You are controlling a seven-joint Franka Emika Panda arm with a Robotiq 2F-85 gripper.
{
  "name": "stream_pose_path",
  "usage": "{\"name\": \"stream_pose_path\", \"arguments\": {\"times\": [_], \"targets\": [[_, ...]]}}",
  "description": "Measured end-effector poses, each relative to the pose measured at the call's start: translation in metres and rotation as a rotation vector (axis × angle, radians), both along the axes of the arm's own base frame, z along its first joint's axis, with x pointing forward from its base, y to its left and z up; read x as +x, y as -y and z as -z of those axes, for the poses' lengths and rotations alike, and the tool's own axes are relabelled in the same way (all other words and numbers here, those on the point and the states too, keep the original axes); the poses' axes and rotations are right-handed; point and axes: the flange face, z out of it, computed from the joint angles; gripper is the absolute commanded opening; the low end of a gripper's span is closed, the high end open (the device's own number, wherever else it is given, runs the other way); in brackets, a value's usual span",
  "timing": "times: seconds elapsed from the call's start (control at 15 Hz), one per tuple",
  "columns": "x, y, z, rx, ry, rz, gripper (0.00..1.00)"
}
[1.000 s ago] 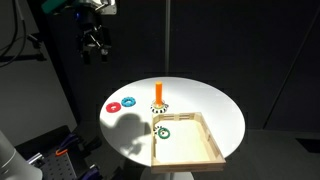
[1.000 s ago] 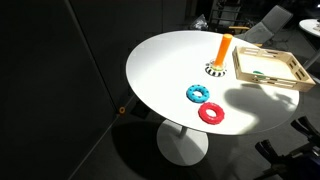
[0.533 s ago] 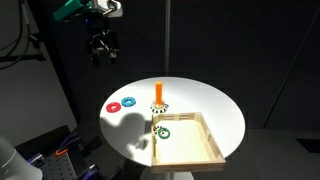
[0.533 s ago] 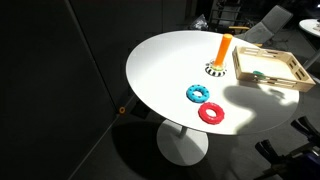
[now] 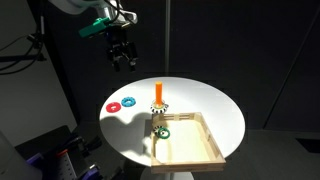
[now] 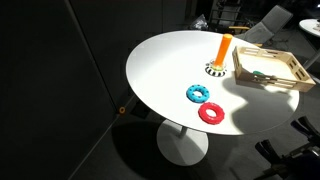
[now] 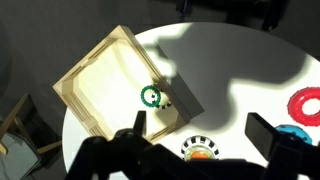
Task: Put the clear ring in the box
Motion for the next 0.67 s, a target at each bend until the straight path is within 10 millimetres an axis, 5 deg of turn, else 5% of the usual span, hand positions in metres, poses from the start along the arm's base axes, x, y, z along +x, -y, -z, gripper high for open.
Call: {"name": "stream_pose_path", "arguments": {"times": [0.67], "targets": [[0.044, 0.028, 0.057, 0.072, 0.099, 0.069, 1.0]]}}
